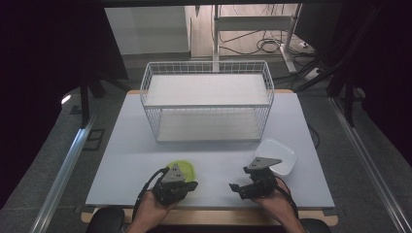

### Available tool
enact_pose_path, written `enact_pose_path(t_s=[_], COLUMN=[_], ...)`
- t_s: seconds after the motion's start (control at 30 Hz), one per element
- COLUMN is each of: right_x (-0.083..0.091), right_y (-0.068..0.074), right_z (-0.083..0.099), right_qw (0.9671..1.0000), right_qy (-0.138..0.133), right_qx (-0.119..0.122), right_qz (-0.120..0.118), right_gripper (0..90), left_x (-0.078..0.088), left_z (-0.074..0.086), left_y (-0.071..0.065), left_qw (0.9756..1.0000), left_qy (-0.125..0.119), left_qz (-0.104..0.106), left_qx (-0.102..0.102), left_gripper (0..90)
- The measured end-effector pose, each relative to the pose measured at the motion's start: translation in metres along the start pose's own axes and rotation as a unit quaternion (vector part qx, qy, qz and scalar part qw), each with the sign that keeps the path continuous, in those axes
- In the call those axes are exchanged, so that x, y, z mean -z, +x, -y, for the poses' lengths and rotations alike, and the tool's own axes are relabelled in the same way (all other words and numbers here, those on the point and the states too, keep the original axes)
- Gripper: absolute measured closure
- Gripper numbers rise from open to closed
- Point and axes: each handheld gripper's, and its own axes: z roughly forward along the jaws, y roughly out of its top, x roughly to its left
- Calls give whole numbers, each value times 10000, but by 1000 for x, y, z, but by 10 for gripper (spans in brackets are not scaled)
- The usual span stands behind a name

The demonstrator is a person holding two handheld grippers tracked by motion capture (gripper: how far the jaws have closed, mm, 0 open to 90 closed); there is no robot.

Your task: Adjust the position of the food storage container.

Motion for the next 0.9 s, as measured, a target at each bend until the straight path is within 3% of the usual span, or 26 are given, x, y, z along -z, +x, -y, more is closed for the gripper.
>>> enact_pose_path(t_s=[0.4,0.8,0.9], right_x=[0,0,0], right_y=[1,2,2], right_z=[0,0,-1], right_qw=[10000,10000,10000], right_qy=[-1,-13,-32], right_qx=[56,63,68], right_qz=[-2,-25,-41], right_gripper=[167,175,184], left_x=[7,15,19], left_z=[4,9,12], left_y=[28,53,64], left_qw=[9986,9951,9928], left_qy=[-113,-119,-111], left_qz=[-433,-846,-1017], left_qx=[277,499,622], left_gripper=[900,900,899])
